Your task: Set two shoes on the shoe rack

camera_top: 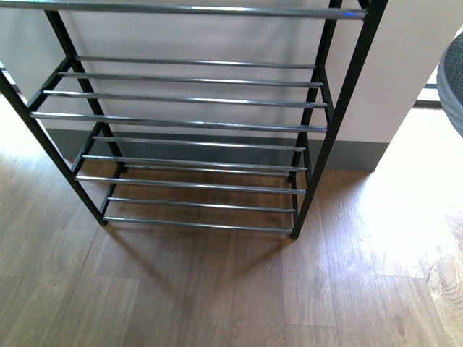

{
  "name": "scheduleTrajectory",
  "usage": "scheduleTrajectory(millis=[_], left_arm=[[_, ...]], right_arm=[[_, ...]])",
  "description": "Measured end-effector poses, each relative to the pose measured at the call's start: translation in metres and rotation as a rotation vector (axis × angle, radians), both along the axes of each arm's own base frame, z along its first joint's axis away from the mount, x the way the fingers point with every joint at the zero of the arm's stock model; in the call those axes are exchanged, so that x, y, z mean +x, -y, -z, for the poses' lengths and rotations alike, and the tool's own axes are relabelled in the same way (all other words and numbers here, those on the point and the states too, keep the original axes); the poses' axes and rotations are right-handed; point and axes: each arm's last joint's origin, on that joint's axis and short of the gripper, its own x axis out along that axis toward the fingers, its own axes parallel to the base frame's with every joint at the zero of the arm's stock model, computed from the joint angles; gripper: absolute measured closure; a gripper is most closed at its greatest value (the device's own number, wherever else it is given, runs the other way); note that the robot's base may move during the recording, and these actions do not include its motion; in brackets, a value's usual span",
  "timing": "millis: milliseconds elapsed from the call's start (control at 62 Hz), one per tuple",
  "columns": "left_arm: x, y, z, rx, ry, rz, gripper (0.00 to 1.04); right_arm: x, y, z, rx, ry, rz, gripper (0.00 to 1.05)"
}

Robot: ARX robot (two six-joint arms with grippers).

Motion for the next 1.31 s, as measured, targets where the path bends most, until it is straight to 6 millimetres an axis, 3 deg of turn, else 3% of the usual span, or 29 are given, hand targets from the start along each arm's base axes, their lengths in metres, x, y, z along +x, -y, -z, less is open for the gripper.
scheduleTrajectory(millis=[1306], left_arm=[[0.0007, 0.0007, 0.0013, -0.004, -0.01, 0.014, 1.03]], right_arm=[[0.0005, 0.0005, 0.0014, -0.001, -0.008, 0.01, 1.04]])
